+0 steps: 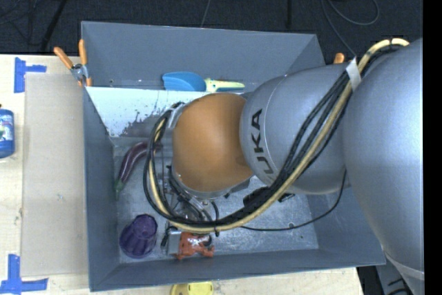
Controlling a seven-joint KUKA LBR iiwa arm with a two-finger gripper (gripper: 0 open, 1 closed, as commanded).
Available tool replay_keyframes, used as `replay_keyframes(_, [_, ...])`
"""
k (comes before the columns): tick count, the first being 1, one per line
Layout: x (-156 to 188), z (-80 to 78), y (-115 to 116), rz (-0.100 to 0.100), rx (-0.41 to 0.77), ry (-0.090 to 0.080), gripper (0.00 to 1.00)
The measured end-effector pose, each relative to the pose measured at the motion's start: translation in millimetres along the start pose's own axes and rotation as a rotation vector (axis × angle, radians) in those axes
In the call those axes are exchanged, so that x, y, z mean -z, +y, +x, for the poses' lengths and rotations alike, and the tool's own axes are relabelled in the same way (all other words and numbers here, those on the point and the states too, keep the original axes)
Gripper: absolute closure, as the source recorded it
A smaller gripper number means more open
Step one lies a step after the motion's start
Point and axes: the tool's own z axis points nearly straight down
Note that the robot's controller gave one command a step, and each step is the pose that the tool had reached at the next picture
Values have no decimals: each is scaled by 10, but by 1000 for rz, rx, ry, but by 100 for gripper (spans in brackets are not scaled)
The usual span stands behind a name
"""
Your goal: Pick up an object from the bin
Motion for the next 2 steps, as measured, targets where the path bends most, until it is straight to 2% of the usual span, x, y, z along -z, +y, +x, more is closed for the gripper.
replay_keyframes(1, [42, -21, -9, -2, -4, -8, 0])
replay_keyframes(2, [-249, 39, -413, -4, -70, -10, 0])
